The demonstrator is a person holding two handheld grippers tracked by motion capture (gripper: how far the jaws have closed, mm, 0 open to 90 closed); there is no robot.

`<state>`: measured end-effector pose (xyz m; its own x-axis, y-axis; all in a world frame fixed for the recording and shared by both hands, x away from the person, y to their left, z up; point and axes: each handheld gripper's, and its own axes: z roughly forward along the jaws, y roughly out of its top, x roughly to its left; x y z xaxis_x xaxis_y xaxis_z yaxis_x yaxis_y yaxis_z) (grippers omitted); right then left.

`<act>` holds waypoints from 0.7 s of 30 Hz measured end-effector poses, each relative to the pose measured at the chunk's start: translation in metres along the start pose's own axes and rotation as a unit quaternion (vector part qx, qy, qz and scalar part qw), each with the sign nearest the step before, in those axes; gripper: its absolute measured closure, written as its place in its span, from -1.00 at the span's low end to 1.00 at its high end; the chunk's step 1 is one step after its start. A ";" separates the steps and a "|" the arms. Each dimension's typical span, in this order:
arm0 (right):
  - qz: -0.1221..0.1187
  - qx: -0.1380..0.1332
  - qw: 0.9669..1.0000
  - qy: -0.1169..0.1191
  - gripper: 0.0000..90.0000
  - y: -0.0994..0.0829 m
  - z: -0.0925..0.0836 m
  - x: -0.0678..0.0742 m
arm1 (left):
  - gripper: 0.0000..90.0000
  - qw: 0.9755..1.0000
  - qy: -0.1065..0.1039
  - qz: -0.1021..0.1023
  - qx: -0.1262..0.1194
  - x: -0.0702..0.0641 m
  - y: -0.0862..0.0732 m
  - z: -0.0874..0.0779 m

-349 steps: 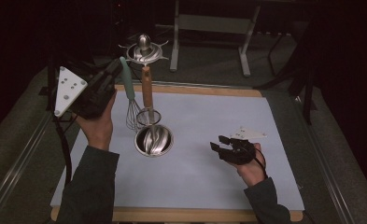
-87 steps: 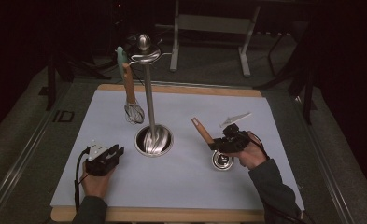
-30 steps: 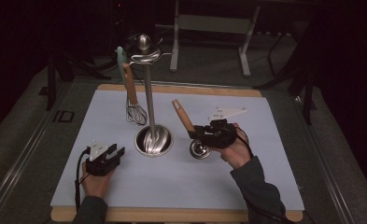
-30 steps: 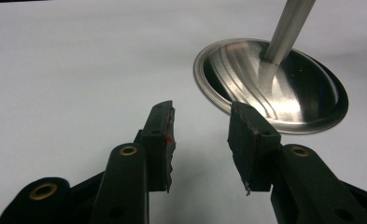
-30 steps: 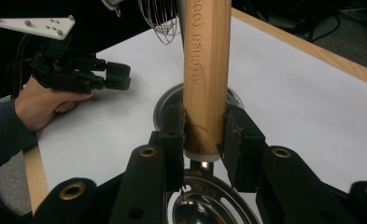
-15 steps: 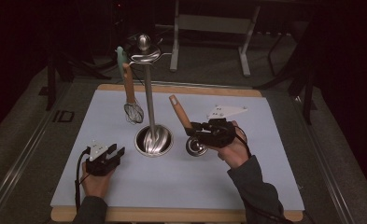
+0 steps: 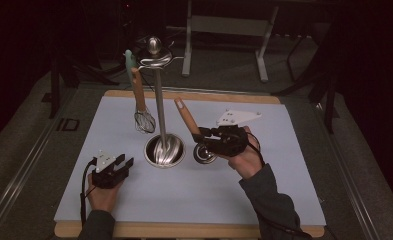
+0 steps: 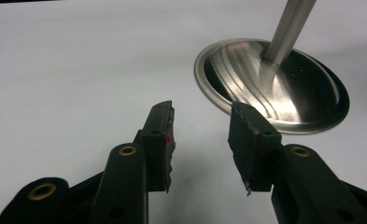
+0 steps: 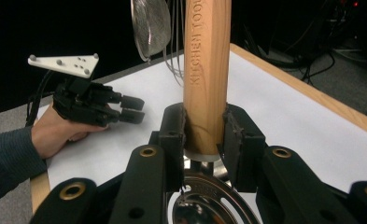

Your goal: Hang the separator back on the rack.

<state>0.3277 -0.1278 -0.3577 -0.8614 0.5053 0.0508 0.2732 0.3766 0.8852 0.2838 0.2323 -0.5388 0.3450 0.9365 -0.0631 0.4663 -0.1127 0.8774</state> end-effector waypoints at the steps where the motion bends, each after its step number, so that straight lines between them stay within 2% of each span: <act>1: 0.000 -0.003 1.000 0.000 0.58 0.001 0.000 0.001 | 0.35 1.000 0.000 0.000 0.001 0.000 0.000 0.000; 12: -0.016 -0.051 0.999 0.002 0.58 0.022 -0.007 0.010 | 0.35 1.000 0.001 0.001 0.000 0.000 0.000 0.000; 13: -0.021 -0.079 0.997 0.001 0.58 0.030 -0.012 0.014 | 0.35 1.000 0.000 0.000 -0.001 0.000 0.000 0.000; 16: -0.022 -0.092 0.996 0.004 0.58 0.036 -0.015 0.016 | 0.35 1.000 0.000 0.001 -0.001 0.000 0.000 -0.001; 17: -0.031 -0.106 0.994 0.004 0.58 0.043 -0.019 0.019 | 0.35 1.000 0.000 0.001 -0.001 0.000 0.000 -0.001; 21: -0.042 -0.124 0.991 0.010 0.58 0.054 -0.024 0.024 | 0.35 1.000 0.001 0.001 -0.001 0.000 0.000 0.000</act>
<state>0.3116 -0.1137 -0.2976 -0.8857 0.4638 -0.0211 0.0881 0.2125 0.9732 0.2833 0.2322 -0.5387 0.3448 0.9367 -0.0602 0.4639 -0.1143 0.8785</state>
